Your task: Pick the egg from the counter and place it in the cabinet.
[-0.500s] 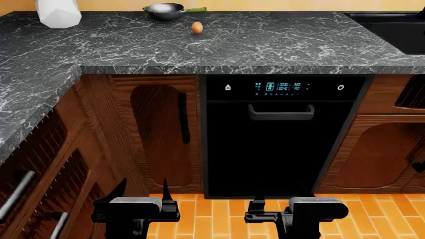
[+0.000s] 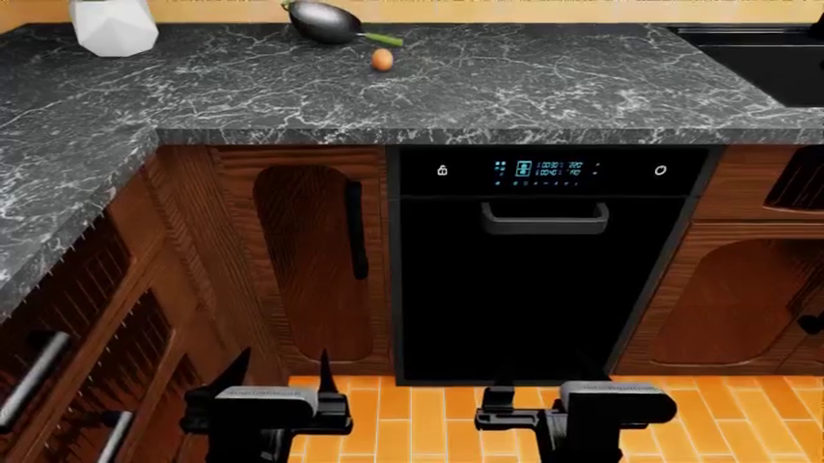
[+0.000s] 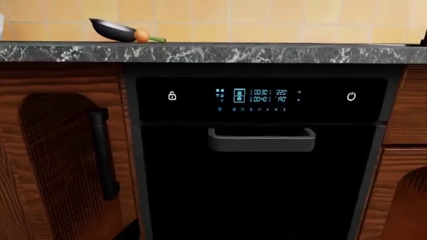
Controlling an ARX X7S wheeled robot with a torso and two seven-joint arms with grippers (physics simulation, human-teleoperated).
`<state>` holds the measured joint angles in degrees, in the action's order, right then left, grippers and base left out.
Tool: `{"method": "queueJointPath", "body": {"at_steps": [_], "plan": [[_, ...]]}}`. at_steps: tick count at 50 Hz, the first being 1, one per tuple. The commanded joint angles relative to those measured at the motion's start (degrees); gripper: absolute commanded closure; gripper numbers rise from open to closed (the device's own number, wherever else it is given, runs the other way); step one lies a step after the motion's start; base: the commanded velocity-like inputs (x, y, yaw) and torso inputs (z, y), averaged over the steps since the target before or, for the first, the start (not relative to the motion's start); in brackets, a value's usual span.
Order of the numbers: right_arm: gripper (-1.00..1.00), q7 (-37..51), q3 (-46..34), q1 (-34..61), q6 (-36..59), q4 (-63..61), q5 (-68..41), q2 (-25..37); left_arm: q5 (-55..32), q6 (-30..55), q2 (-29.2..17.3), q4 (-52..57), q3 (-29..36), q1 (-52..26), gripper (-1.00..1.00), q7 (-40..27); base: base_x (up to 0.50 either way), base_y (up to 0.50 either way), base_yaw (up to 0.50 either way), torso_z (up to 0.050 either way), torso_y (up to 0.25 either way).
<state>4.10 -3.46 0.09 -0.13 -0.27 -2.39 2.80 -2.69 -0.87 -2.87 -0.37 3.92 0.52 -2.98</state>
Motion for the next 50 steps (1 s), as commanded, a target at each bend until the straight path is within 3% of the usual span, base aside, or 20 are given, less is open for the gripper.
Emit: {"method": "queueJointPath", "body": {"at_steps": [1, 26, 37, 50], "plan": [[-1.00, 1.49, -1.70, -0.09, -0.38, 0.15, -0.47, 1.15, -2.10, -0.74, -1.30, -0.74, 1.48, -0.23, -1.00, 0.05, 0.00, 0.00, 0.00, 0.050, 0.000], [-1.00, 3.43, -3.88, 0.02, -0.58, -0.02, -1.77, 2.78, -3.20, -2.41, -2.92, -1.68, 3.74, -0.20, -1.00, -1.60, 0.00, 0.00, 0.00, 0.050, 0.000], [-1.00, 5.07, -3.10, -6.65, 4.91, -26.35, -3.58, 5.82, -8.23, 5.69, -5.62, 24.04, 0.70, 3.50, -1.00, -4.10, 0.00, 0.00, 0.00, 0.000, 0.000], [-1.00, 6.13, -5.53, -6.87, 10.16, -42.52, -1.98, 7.34, -13.04, 5.95, -8.01, 36.51, -2.37, 4.52, -1.00, -4.65, 0.00, 0.00, 0.00, 0.000, 0.000]]}}
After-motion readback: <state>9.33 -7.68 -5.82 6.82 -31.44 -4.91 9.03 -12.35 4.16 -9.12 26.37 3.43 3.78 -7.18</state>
